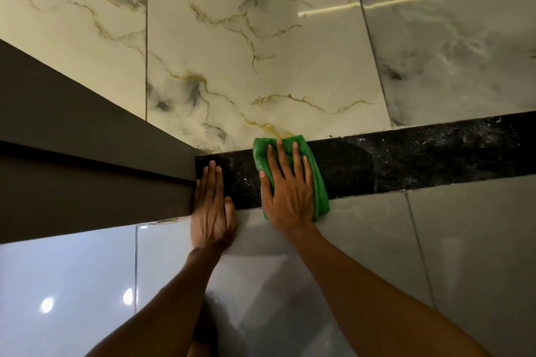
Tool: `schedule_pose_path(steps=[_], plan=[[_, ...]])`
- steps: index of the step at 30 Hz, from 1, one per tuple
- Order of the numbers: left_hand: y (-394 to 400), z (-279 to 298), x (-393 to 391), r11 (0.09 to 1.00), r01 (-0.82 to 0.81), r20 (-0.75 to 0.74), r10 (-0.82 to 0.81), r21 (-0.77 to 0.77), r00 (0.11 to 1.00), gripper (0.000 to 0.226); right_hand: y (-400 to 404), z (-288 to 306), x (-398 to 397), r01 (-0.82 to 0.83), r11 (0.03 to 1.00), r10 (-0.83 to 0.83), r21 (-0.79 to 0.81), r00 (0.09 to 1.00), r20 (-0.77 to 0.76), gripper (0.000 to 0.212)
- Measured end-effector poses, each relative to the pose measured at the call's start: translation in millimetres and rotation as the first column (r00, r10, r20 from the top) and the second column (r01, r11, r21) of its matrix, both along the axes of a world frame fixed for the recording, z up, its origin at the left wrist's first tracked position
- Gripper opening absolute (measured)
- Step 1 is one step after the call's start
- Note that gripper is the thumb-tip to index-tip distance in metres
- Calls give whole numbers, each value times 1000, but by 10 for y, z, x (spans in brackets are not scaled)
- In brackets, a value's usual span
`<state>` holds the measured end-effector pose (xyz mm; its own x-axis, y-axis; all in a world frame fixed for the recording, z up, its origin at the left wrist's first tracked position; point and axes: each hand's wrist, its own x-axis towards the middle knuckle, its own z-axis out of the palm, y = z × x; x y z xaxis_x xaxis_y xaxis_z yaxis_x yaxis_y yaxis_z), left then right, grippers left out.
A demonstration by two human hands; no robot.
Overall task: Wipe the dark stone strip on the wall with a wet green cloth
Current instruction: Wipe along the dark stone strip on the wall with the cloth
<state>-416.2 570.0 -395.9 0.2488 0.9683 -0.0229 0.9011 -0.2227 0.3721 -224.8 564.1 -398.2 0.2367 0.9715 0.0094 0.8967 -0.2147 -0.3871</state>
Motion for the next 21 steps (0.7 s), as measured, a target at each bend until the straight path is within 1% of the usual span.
schedule_pose_path(steps=[4, 9, 17, 21], plan=[[8, 21, -12, 1000, -1, 38, 2, -11, 999, 69, 7, 13, -120, -83, 997, 83, 2, 996, -10, 65], [1, 49, -21, 1000, 17, 71, -15, -26, 997, 70, -86, 17, -32, -282, 959, 282, 37, 959, 3, 66], [5, 135, -21, 997, 48, 118, -41, -59, 992, 77, -155, 87, 54, -424, 905, 425, 38, 905, -9, 65], [-12, 147, -26, 997, 56, 90, -52, -48, 995, 75, -169, 97, 180, -456, 889, 456, 36, 890, -4, 63]])
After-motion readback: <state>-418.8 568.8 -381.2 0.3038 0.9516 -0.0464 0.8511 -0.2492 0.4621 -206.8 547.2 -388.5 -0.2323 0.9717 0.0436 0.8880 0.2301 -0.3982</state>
